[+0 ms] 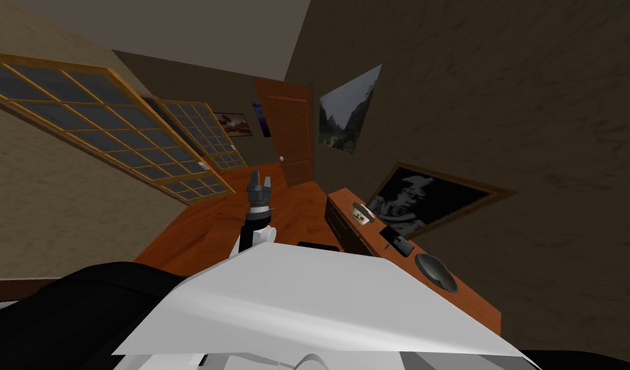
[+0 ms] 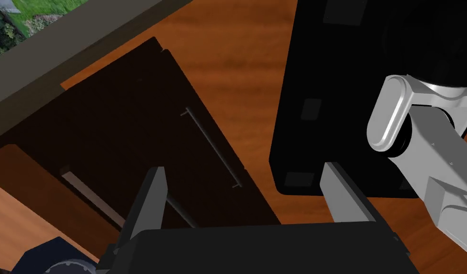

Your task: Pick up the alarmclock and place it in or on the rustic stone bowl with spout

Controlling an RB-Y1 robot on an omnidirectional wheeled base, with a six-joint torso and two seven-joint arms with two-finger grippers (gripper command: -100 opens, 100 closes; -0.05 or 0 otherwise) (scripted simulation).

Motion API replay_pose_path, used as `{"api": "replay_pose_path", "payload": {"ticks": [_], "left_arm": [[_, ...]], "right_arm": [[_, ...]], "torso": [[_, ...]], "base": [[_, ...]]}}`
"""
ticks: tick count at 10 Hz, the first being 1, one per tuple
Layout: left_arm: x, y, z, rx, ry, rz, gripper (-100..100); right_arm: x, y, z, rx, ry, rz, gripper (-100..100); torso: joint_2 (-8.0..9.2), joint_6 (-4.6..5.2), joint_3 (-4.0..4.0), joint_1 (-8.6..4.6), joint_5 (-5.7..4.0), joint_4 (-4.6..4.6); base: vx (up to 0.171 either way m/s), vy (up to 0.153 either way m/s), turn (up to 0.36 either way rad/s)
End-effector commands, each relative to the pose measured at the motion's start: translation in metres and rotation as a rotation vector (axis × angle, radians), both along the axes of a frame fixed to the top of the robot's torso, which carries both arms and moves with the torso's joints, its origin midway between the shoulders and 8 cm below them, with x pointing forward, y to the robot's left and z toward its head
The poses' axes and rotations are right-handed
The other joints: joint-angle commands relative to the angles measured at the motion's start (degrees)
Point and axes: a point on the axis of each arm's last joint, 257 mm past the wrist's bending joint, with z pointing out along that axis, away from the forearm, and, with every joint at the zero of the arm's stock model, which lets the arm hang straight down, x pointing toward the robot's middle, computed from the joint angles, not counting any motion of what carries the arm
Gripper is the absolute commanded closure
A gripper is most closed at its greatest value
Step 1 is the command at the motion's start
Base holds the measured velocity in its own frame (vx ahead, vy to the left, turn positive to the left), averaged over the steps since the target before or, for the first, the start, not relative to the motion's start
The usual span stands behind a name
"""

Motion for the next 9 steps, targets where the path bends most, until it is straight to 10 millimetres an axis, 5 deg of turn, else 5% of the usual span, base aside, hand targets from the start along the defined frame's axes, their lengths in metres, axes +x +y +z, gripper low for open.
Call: {"api": "replay_pose_path", "payload": {"ticks": [1, 9], "left_arm": [[0.000, 0.000, 0.000, 0.000, 0.000, 0.000, 0], [0.000, 0.000, 0.000, 0.000, 0.000, 0.000, 0]], "right_arm": [[-0.023, -0.031, 0.015, -0.046, 0.072, 0.039, -100], [-0.068, -0.095, 0.054, -0.132, 0.212, 0.111, -100]], "torso": [[0.00, 0.00, 0.00, 0.00, 0.00, 0.00], [-0.19, 0.00, -0.11, 0.03, -0.02, -0.03]], "base": [[0.091, -0.078, 0.448], [0.072, -0.058, 0.163]]}}
